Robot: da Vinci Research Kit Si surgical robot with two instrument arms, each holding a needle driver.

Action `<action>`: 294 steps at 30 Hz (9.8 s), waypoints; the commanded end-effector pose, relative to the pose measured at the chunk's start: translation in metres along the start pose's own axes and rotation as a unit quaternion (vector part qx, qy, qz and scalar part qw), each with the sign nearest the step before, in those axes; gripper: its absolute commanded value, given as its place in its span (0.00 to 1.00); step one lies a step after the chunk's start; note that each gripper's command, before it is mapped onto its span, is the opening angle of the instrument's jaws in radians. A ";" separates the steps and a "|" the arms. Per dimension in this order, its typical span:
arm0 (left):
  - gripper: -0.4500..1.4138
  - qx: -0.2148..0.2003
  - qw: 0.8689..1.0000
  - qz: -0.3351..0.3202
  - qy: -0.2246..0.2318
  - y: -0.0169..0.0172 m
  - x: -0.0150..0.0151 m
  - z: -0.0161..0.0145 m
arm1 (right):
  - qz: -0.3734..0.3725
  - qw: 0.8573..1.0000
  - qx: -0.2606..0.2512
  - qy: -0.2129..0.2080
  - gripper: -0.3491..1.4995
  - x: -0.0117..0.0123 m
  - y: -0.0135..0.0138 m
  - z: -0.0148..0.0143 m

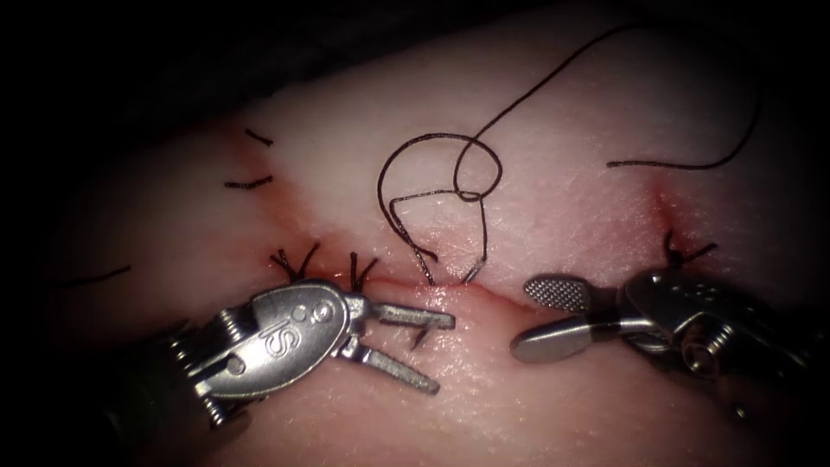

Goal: Wound Closure
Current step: Pull needle the rest of the way through skin with left grasper, then grip suture near wound and pull away with right hand. Repeat until a short tail remains on top side

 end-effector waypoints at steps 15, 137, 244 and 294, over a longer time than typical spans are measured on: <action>0.00 -0.072 0.940 -0.332 -0.014 -0.0015 0.0014 -0.0004 | 0.000 1.000 0.002 0.003 0.80 0.0010 -0.0012 0.0018; 0.00 0.291 0.945 0.071 0.135 0.0116 0.0130 -0.0171 | -0.374 0.920 -0.080 0.082 0.93 0.0069 -0.0162 0.0049; 0.00 0.311 0.939 0.056 0.136 0.0119 0.0119 -0.0187 | -0.576 0.813 -0.033 -0.072 0.00 -0.0010 -0.0243 0.0086; 0.00 0.339 0.929 0.035 0.140 0.0125 0.0107 -0.0285 | -0.554 0.822 -0.012 0.133 0.95 0.0050 -0.0189 -0.0097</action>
